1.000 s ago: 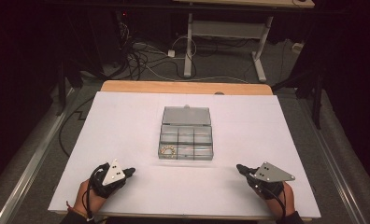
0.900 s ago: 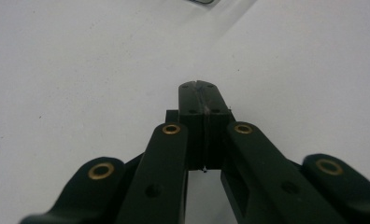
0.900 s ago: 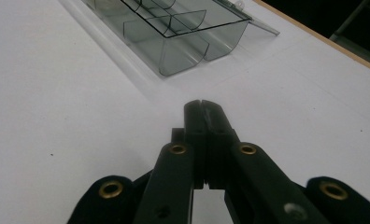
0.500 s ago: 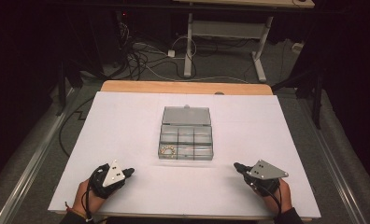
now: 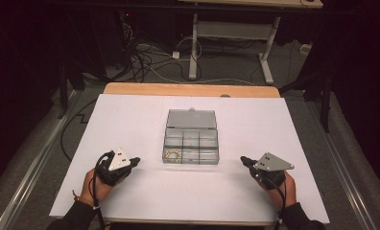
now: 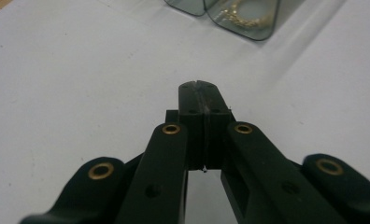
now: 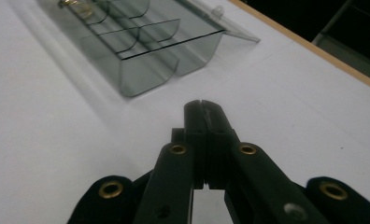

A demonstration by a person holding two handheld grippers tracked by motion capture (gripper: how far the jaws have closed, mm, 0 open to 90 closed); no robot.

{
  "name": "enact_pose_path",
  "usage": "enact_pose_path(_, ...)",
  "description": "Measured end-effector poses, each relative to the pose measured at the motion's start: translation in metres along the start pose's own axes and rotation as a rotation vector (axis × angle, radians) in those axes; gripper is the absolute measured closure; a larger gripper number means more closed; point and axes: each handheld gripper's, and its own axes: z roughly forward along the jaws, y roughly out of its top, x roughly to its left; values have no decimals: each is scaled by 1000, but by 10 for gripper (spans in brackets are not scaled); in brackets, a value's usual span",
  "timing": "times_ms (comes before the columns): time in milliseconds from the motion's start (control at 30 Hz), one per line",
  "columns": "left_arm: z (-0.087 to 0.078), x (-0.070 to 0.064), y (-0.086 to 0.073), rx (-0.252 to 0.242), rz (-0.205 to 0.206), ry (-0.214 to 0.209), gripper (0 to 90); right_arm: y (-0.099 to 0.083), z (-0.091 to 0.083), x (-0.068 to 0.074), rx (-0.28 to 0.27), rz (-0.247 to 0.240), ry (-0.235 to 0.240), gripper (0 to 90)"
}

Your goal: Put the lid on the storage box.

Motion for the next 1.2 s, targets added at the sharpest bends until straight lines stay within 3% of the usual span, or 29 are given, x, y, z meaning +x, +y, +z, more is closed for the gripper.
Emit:
enact_pose_path(133,10,15,15,-11,-20,-9,867,8,12,-14,8,17,-11,900)
enact_pose_path(233,18,26,28,-14,-22,3,867,16,21,-24,5,47,-2,900)
enact_pose_path(367,28,36,43,-37,-48,34,867,25,36,-34,21,65,-38,900)
enact_pose_path(500,42,43,52,-16,-58,38,867,33,51,-46,37,88,-50,900)
enact_pose_path(733,60,60,63,-5,-125,40,866,45,76,-65,41,180,-20,900)
enact_pose_path(967,81,70,74,-3,-186,24,866,58,105,-67,100,172,-19,900)
enact_pose_path(1133,102,68,80,-13,-242,3,866,63,124,-65,108,182,24,900)
enact_pose_path(1200,111,67,82,1,-244,5,866,62,131,-65,118,192,34,900)
